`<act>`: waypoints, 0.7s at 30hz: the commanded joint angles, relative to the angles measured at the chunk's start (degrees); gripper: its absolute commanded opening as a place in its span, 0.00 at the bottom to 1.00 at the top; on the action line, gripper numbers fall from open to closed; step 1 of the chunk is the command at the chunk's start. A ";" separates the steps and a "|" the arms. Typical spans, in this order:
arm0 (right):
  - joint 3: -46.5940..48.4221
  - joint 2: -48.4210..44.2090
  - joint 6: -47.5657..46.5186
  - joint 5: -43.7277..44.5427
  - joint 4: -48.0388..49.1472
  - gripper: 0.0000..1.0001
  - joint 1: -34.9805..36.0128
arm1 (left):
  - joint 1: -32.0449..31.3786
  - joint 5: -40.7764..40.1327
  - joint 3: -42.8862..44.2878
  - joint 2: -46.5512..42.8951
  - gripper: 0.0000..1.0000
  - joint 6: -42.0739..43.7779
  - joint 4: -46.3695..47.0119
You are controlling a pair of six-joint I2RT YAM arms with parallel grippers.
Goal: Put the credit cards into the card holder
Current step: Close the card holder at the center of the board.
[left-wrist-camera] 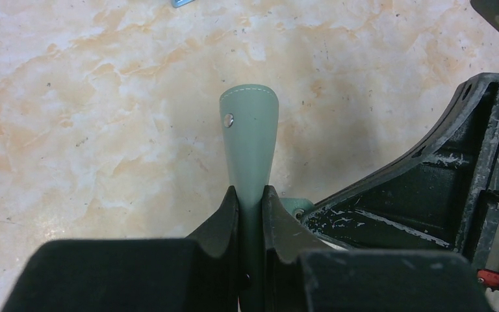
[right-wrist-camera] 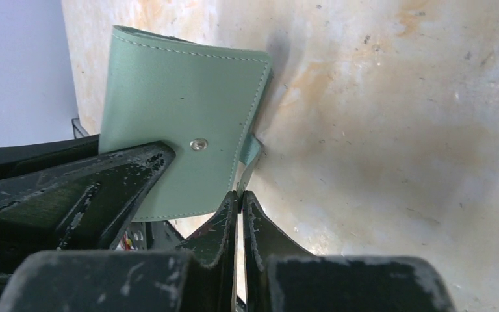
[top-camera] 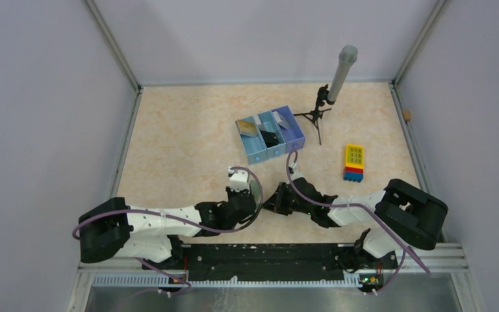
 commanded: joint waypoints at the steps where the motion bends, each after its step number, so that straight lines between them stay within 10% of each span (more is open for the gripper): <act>1: 0.59 -1.13 0.05 1.34 5.25 0.00 0.63 | -0.49 -0.17 0.43 0.41 0.00 -0.12 -2.32; 21: 3.62 4.68 -1.72 2.18 12.08 0.00 -0.47 | -0.93 1.54 0.03 1.90 0.00 0.94 0.20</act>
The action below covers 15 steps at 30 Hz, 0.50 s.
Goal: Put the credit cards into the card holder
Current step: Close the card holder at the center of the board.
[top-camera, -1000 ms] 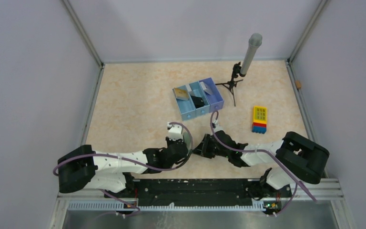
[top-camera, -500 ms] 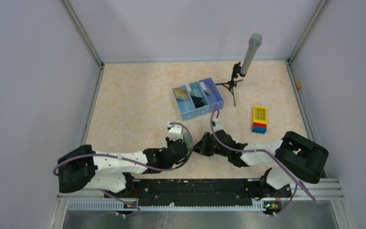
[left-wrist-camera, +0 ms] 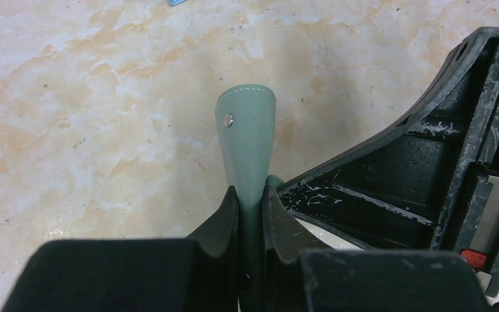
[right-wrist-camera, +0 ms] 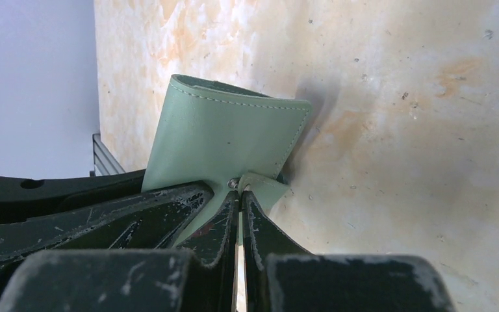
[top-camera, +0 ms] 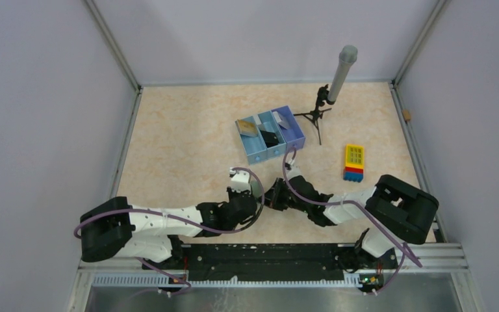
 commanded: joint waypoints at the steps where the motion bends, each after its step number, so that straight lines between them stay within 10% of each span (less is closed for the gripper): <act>1: 2.74 1.04 -1.31 0.18 3.87 0.00 -0.38 | -0.48 1.54 0.03 1.07 0.00 0.31 -0.56; 15: 1.00 -1.73 -1.49 2.73 4.34 0.00 -0.66 | -0.52 0.85 0.32 1.42 0.00 -1.78 -2.10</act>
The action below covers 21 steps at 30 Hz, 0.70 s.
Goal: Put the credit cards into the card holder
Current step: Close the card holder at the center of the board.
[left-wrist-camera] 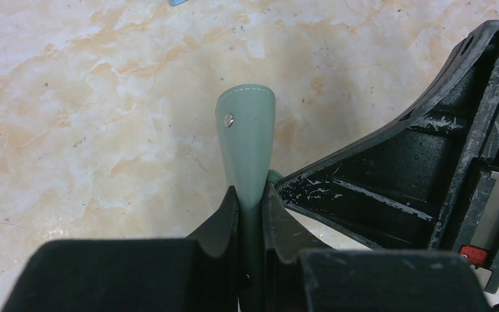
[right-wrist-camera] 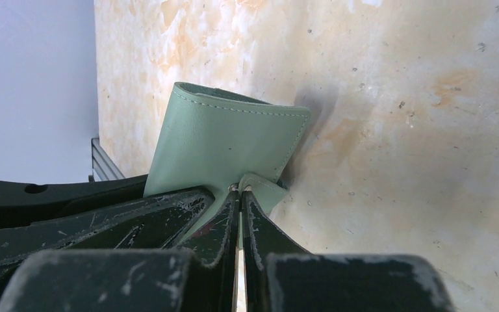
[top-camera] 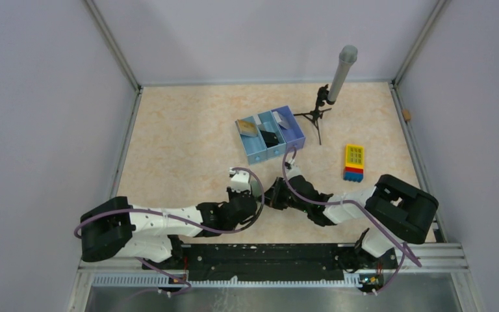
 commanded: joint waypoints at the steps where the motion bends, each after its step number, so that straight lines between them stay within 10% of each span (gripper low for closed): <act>1: 0.60 -2.25 -0.77 2.06 4.12 0.00 -0.33 | -0.53 1.08 0.48 1.42 0.00 -1.84 -2.28; 21: 1.62 1.10 -3.13 -1.88 8.59 0.00 -0.33 | -0.56 2.88 0.12 2.38 0.00 -0.33 0.20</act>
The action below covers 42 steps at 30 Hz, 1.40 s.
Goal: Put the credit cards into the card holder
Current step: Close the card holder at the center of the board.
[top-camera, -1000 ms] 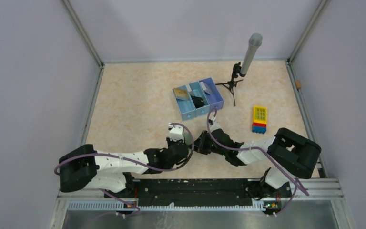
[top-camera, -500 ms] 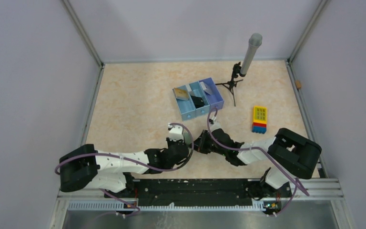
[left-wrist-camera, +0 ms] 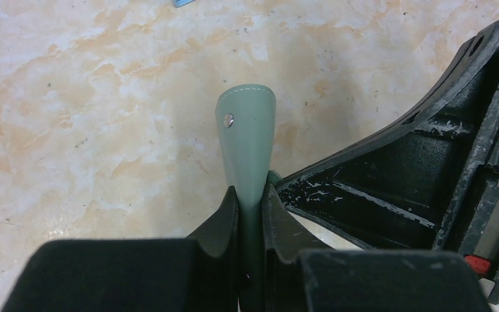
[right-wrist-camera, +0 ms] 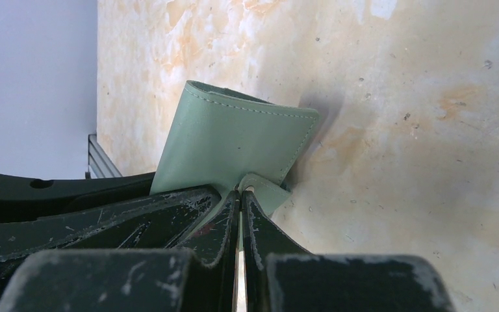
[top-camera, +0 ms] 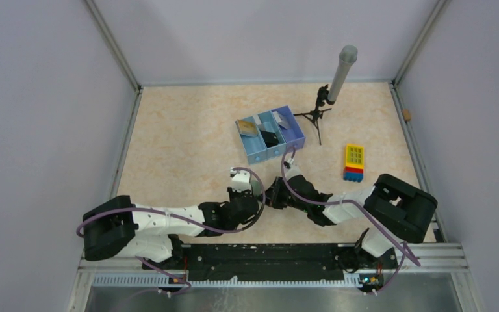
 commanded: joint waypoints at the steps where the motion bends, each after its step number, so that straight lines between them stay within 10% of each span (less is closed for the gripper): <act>1: 1.69 1.31 -1.27 -2.17 7.59 0.00 -0.27 | -0.38 4.11 -0.87 0.86 0.00 0.81 0.92; 42: 5.74 8.44 -9.93 -5.38 14.59 0.00 -2.39 | -0.30 17.42 -6.61 1.29 0.00 4.45 10.99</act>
